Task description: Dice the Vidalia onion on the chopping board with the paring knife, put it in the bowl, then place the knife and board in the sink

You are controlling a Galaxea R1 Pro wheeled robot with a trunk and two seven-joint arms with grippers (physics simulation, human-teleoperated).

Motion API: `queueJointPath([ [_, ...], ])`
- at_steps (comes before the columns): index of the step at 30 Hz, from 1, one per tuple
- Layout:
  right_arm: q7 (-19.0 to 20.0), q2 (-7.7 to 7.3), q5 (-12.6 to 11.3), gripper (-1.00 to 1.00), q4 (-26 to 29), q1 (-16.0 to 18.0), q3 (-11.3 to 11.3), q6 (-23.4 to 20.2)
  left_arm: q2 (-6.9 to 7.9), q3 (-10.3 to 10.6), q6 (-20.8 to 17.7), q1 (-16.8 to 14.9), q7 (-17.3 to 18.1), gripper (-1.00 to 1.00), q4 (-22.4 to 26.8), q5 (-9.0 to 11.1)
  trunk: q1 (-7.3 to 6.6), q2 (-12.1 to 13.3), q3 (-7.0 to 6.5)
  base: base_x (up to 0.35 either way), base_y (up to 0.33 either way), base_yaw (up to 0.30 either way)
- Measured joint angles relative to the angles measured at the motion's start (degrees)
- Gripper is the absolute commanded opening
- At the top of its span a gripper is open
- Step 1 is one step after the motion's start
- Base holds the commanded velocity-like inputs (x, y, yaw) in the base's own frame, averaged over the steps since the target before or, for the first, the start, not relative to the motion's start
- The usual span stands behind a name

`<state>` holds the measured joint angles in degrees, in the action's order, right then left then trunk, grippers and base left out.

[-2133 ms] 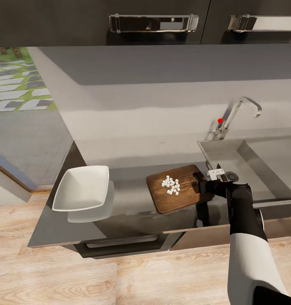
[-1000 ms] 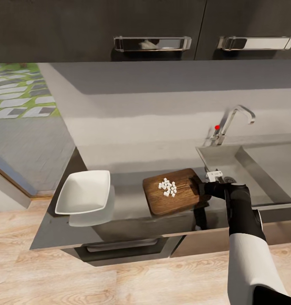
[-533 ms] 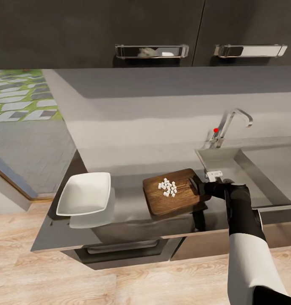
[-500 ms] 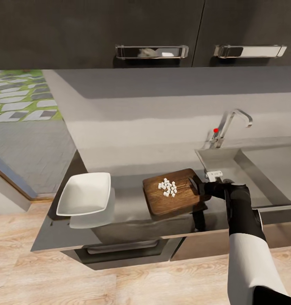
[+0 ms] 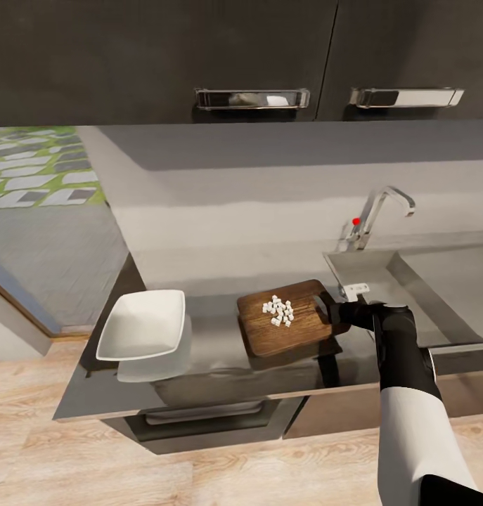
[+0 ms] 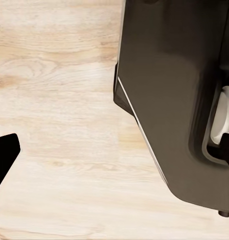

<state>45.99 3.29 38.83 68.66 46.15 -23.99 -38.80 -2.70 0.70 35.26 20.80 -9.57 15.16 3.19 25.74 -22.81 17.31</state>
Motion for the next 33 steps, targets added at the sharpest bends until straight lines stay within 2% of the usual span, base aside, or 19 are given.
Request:
queueJointPath([
  [4, 0.01, 0.05, -0.07, -1.0, 0.0, 0.0, 0.08, -0.02, -0.01, 0.0, 0.0, 0.0, -0.01, 1.0, -0.03, 0.0, 0.0, 0.0, -0.36, 0.0, 0.229, 0.0],
  [18, 0.01, 0.07, -0.09, -1.0, 0.0, 0.0, 0.07, -0.04, -0.01, 0.0, 0.0, 0.0, 0.01, 1.0, -0.07, 0.0, 0.0, 0.0, -1.63, 0.0, 0.013, 0.0],
  [24, 0.01, 0.06, -0.15, -1.0, 0.0, 0.0, 0.08, -0.02, -0.02, 0.0, 0.0, 0.0, -0.02, 1.0, -0.06, 0.0, 0.0, 0.0, -2.18, 0.0, 0.167, 0.0],
  [33, 0.0, -0.02, -0.04, -1.0, 0.0, 0.0, 0.01, -0.02, -0.02, 0.0, 0.0, 0.0, 0.0, 1.0, -0.07, 0.0, 0.0, 0.0, -2.99, 0.0, 0.041, 0.0],
])
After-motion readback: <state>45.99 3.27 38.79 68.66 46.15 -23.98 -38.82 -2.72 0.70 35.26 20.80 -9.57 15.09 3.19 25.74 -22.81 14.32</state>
